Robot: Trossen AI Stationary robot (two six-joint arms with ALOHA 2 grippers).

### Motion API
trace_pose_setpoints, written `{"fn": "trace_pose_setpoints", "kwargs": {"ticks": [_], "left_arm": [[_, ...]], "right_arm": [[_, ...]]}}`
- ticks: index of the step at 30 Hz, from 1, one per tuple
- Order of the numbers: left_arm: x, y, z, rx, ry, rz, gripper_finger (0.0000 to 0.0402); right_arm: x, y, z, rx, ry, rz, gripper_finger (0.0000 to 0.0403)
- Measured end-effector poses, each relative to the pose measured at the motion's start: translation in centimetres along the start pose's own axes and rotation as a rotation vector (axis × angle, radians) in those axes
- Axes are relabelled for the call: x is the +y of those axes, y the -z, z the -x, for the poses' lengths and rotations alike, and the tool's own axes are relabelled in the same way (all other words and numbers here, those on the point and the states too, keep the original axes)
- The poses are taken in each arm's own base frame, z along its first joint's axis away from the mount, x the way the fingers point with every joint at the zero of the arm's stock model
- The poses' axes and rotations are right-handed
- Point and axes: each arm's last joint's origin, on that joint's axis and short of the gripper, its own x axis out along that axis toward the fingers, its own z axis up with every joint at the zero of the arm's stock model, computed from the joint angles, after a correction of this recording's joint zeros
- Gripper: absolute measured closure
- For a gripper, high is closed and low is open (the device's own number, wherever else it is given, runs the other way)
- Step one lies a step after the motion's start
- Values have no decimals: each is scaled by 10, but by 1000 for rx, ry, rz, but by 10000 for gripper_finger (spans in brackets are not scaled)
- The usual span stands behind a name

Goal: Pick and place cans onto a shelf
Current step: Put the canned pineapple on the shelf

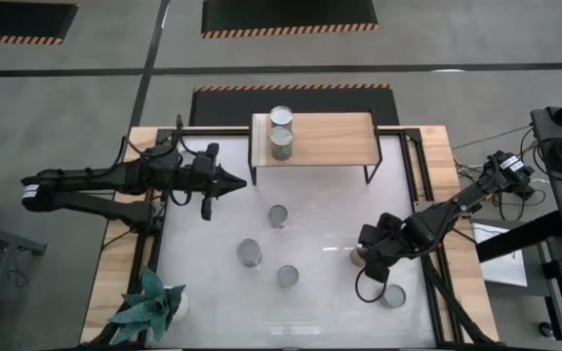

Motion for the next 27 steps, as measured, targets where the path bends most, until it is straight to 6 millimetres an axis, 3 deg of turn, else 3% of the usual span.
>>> {"fn": "trace_pose_setpoints", "kwargs": {"ticks": [10, 21, 27], "left_arm": [[0, -1, 0, -9, 0, -1, 402], [0, -1, 0, -12, 1, -10, 402], [0, -1, 0, -13, 1, -19, 402]], "right_arm": [[6, -1, -20, 51, 73, 32, 76], [5, -4, -19, 23, 70, -37, 78], [6, -5, -20, 10, 61, -46, 117]]}}
